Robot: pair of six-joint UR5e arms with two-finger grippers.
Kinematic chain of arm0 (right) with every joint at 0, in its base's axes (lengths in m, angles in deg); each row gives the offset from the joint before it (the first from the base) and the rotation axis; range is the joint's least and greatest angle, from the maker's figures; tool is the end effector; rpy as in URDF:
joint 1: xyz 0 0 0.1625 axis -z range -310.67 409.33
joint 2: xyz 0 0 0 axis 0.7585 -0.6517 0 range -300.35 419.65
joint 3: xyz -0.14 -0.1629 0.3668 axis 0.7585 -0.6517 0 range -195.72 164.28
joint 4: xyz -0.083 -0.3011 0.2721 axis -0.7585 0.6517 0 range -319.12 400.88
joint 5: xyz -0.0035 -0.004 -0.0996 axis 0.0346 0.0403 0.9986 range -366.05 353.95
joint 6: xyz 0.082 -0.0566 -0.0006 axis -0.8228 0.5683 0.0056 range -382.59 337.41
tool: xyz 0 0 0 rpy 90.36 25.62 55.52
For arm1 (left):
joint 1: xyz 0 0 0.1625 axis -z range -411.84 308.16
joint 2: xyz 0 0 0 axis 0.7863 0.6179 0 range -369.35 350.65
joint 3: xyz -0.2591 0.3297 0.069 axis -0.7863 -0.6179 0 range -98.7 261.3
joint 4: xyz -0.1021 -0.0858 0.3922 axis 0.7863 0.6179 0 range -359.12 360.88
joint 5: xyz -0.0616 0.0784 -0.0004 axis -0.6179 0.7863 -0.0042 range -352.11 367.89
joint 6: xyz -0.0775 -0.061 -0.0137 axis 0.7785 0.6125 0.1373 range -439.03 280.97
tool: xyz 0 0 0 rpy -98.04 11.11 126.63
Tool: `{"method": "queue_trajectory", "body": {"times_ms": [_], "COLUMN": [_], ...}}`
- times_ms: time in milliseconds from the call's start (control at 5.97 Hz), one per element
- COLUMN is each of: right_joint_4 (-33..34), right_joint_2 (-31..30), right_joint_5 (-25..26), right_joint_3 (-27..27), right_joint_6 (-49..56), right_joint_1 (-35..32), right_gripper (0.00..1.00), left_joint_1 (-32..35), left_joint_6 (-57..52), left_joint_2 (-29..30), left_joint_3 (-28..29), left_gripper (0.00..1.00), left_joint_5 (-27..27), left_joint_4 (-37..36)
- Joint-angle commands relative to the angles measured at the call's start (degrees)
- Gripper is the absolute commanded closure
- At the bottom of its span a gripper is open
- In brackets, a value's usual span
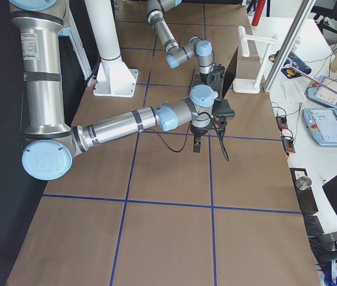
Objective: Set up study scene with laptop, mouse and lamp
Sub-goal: 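Carry the white mouse with the left gripper over the mouse pad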
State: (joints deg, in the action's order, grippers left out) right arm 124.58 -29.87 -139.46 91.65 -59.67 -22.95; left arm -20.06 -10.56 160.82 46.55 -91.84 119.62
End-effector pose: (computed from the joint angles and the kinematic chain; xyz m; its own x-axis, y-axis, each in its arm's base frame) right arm -0.0898 -0.4937 0.4926 0.6511 0.1339 0.7471 -0.1441 0.9882 -0.0515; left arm 0.7144 -0.5796 0.0478 0.6167 0.0435 -0.7860 0.1903 0.9606 0.2025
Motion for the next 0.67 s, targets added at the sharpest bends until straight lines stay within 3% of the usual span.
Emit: {"method": "queue_trajectory", "body": {"times_ms": [0,335,502], "right_joint_4": [-0.03,-0.03,-0.03], "right_joint_2": [-1.36,-1.45,-1.8], "right_joint_5": [0.08,0.08,0.16], "right_joint_3": [0.65,0.56,0.64], "right_joint_6": [-0.02,-0.02,-0.02], "right_joint_1": [0.12,0.03,0.03], "right_gripper": [0.0,0.0,0.0], "left_joint_1": [0.04,-0.05,-0.05], "left_joint_6": [0.52,1.84,2.02], "left_joint_2": [3.15,5.61,6.75], "left_joint_3": [6.33,8.8,9.43], "left_gripper": [0.98,0.91,0.7], "left_joint_5": [4.25,8.47,10.15], "left_joint_4": [5.15,8.24,8.44]}}
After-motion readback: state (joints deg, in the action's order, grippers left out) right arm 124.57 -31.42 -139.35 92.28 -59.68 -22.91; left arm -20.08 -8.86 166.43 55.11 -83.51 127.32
